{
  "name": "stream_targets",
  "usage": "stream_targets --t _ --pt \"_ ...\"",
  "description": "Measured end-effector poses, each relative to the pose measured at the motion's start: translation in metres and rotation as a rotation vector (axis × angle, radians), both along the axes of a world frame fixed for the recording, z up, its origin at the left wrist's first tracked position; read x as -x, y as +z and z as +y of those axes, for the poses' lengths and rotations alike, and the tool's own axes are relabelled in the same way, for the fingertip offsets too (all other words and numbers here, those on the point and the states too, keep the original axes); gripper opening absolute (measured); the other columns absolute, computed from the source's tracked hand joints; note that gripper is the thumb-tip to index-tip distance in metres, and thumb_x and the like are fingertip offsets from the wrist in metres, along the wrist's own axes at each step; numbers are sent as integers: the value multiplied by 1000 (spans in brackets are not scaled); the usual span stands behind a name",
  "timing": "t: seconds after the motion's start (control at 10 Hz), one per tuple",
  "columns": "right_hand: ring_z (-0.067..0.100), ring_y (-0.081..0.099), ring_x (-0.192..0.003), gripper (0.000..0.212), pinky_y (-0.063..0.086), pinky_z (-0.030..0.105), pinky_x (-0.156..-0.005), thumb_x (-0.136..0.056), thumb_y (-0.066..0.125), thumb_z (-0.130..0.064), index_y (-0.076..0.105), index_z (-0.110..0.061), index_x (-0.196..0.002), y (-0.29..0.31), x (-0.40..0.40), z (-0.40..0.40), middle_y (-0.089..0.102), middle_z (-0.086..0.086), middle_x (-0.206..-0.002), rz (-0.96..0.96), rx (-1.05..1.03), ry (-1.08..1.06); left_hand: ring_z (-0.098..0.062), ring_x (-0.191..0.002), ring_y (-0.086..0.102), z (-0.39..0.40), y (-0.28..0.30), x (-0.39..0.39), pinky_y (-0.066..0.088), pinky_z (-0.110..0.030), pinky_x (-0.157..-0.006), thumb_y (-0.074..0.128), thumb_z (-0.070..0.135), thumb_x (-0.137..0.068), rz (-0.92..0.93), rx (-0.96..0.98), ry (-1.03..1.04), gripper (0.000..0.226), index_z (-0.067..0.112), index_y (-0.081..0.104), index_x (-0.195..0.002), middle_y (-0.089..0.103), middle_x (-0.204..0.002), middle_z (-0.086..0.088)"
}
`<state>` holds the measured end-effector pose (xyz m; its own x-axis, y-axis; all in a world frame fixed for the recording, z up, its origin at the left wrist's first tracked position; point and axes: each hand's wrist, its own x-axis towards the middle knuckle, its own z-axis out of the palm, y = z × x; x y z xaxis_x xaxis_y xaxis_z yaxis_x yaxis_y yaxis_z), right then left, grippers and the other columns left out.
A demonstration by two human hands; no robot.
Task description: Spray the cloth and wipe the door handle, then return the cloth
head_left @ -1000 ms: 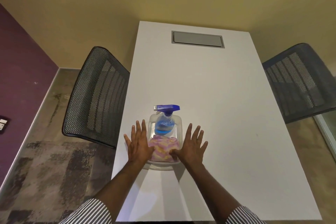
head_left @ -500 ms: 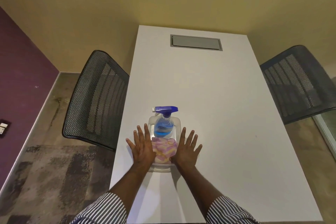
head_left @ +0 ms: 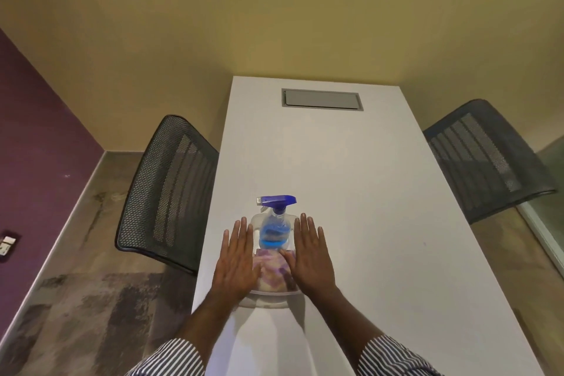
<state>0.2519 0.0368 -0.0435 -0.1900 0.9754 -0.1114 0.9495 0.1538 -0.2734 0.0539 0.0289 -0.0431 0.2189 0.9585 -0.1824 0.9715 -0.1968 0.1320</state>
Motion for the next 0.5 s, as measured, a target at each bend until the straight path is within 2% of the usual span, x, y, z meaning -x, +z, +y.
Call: stream_targets --t 0.1,0.2,0.3,0.4,0.5 --pt "15 -22 -156 83 -23 29 -123 -95 -1 -69 -14 -19 -160 1 3 -1 -25 -1 -167 30 31 -10 -44 -153 28 -2 6 1 26 -60 -126 -22 70 -93 53 -24 -3 108 5 31 -162 22 -167 -23" --pt "6 -28 -151 80 -26 22 -120 -100 19 -65 -16 -24 -159 -1 10 -5 -30 -7 -164 122 55 1 -41 -159 2 2 4 5 10 -57 -130 -44 70 -73 94 22 36 122 8 7 -165 -3 -172 -20" --pt "6 -26 -152 80 -25 22 -121 -96 9 -72 -18 -27 -156 1 11 -10 -30 -9 -163 148 62 -20 -40 -157 -20 10 2 4 -7 -55 -130 -45 66 -71 173 84 65 112 8 -18 -162 -28 -168 -19" --pt "12 -18 -157 74 -28 19 -117 -101 2 -64 -12 -22 -161 1 1 -5 -28 -7 -162 91 62 -93 -39 -157 -22 24 3 6 -13 -54 -128 -12 70 -92 189 49 100 90 9 -26 -158 -33 -166 -17" --pt "19 -7 -160 64 -28 22 -116 -109 8 -46 -2 -13 -163 0 -10 2 -23 -1 -163 9 -14 -119 -41 -157 -18 35 6 8 -9 -54 -129 19 51 -107 176 -74 88 79 7 -15 -162 -32 -164 -18"
